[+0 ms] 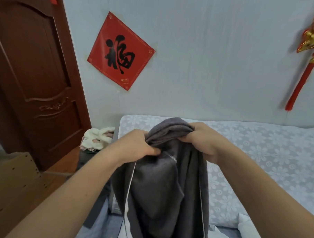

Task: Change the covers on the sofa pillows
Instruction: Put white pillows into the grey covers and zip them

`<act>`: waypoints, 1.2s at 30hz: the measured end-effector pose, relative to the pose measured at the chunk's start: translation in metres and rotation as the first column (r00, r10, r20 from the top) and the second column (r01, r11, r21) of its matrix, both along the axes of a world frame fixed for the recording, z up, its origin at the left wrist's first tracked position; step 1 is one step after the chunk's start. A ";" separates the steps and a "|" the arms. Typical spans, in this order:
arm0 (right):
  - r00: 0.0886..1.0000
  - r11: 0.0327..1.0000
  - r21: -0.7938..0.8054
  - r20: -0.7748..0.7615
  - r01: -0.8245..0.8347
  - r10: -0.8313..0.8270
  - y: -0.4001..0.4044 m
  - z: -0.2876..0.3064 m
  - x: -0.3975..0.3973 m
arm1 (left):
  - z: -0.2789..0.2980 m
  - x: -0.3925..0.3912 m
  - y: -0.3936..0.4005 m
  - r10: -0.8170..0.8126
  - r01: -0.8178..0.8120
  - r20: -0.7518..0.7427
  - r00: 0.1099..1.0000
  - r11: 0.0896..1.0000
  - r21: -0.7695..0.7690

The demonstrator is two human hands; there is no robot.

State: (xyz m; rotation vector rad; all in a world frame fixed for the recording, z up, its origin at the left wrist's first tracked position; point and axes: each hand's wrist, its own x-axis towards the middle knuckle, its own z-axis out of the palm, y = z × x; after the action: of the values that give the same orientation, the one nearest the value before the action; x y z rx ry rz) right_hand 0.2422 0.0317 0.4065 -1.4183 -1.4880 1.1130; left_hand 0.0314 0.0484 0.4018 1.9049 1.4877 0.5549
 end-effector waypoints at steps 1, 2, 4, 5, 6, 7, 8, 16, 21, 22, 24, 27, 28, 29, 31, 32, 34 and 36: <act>0.998 1.000 -0.019 -0.066 0.000 -0.001 0.000 -0.003 -0.005 | -0.005 0.001 0.003 0.053 -0.052 -0.019 0.998 0.995 0.082; 0.994 1.000 -0.029 -0.110 0.009 -0.012 -0.001 -0.005 -0.011 | -0.009 0.002 0.006 0.115 -0.113 -0.004 0.993 0.982 0.153; 0.992 0.999 -0.026 -0.120 0.029 -0.031 -0.004 -0.010 -0.024 | -0.015 0.004 0.008 0.216 -0.208 0.009 0.976 0.932 0.297; 0.994 1.000 -0.017 -0.104 0.015 -0.017 -0.006 -0.013 -0.030 | -0.016 0.005 0.007 0.245 -0.220 -0.018 0.969 0.899 0.378; 0.997 1.000 -0.009 -0.069 -0.018 0.017 -0.009 -0.017 -0.035 | -0.018 0.007 0.005 0.256 -0.216 -0.037 0.966 0.875 0.433; 0.998 0.999 -0.004 -0.019 -0.054 0.054 -0.011 -0.020 -0.040 | -0.019 0.009 0.002 0.246 -0.207 -0.034 0.969 0.875 0.437; 0.996 0.997 -0.004 0.040 -0.082 0.082 -0.013 -0.022 -0.042 | -0.021 0.009 0.000 0.227 -0.214 0.012 0.974 0.900 0.379; 0.971 0.984 0.027 0.171 -0.174 0.167 0.002 -0.033 -0.019 | -0.041 -0.037 -0.017 0.143 0.339 0.816 0.560 0.859 -0.383; 0.990 0.989 0.095 0.102 -0.109 0.099 0.014 -0.050 -0.044 | -0.066 -0.046 -0.018 0.244 0.162 0.691 0.680 0.870 -0.466; 0.988 0.989 0.101 0.114 -0.111 0.100 0.016 -0.052 -0.050 | -0.068 -0.049 -0.020 0.283 0.123 0.654 0.701 0.856 -0.503; 0.980 0.985 0.091 0.148 -0.149 0.134 0.021 -0.053 -0.063 | -0.071 -0.056 -0.022 0.251 0.090 0.590 0.767 0.869 -0.486; 0.956 0.972 0.022 0.185 -0.235 0.227 0.028 -0.059 -0.090 | -0.088 -0.078 -0.012 0.170 -0.123 0.285 0.943 0.977 -0.177; 0.943 0.963 0.000 0.201 -0.269 0.264 0.030 -0.062 -0.100 | -0.093 -0.083 -0.008 0.220 -0.207 0.198 0.955 0.975 -0.084; 0.925 0.949 -0.019 0.218 -0.315 0.311 0.033 -0.067 -0.114 | -0.102 -0.093 -0.003 0.295 -0.296 0.143 0.945 0.955 -0.011; 0.886 0.920 -0.025 0.261 -0.392 0.384 0.040 -0.078 -0.143 | -0.118 -0.109 0.005 0.429 -0.436 0.081 0.900 0.895 0.093; 0.877 0.915 -0.017 0.278 -0.403 0.392 0.042 -0.081 -0.152 | -0.122 -0.111 0.008 0.480 -0.487 0.086 0.873 0.861 0.145; 0.859 0.907 -0.020 0.314 -0.420 0.405 0.055 -0.088 -0.174 | -0.133 -0.128 0.019 0.553 -0.584 0.194 0.810 0.791 0.182; 0.827 0.887 0.011 0.368 -0.461 0.426 0.078 -0.090 -0.190 | -0.134 -0.154 0.037 0.567 -0.642 0.363 0.739 0.757 0.124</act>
State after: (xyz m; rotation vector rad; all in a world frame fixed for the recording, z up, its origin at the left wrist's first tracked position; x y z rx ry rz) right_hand 0.0523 0.1096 0.3167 -1.2806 -2.1916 1.0636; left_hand -0.1224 0.0851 0.2675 1.3570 1.8885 1.3266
